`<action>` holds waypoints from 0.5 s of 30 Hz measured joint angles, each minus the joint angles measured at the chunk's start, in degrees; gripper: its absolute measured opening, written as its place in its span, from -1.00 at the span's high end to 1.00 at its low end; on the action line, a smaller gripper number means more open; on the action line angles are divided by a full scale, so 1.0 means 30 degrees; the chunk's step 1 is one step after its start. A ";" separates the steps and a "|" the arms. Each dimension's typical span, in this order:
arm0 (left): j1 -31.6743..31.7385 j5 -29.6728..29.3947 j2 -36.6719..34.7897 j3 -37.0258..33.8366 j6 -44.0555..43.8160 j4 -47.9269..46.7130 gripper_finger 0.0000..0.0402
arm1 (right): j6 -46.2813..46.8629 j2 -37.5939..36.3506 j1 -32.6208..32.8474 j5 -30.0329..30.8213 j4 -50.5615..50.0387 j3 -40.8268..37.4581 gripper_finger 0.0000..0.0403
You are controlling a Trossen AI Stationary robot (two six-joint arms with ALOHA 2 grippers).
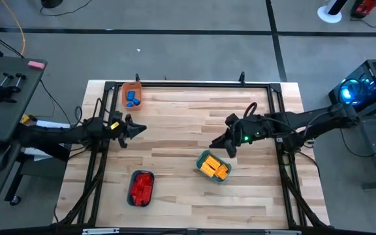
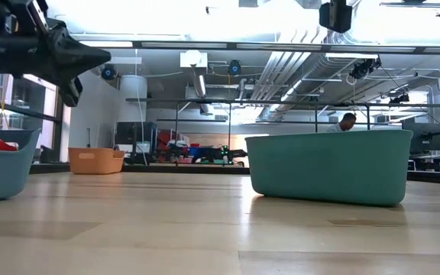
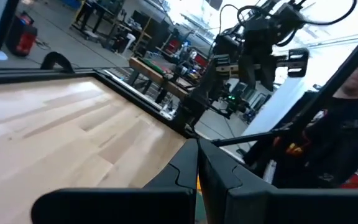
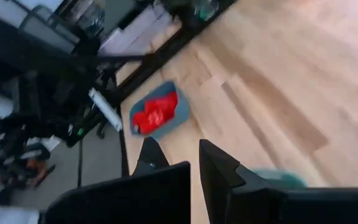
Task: Sort blocks
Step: Return to Home Position
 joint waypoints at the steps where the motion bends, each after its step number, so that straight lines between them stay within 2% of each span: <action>1: -0.0133 0.0003 0.0000 0.0000 -0.0198 0.0038 1.00 | 0.0022 -0.0012 0.0101 -0.0180 0.0243 -0.0228 1.00; 4: -0.0477 0.0011 0.0000 0.0007 -0.0562 -0.0166 1.00 | 0.0486 -0.0307 0.0497 -0.0769 0.0482 -0.1468 1.00; 8: -0.0579 0.0054 0.0000 0.0007 -0.0829 -0.0419 1.00 | 0.0860 -0.1678 0.0956 -0.0833 0.3736 -0.4498 1.00; 11: -0.0572 0.0045 0.0000 0.0015 -0.0803 -0.0287 1.00 | 0.0396 -0.3805 0.0593 -0.0684 0.6126 -0.7039 1.00; 15: -0.0572 0.0033 0.0000 0.0015 -0.0747 -0.0297 1.00 | -0.1133 -0.7632 -0.0631 -0.0488 0.7534 -1.0021 1.00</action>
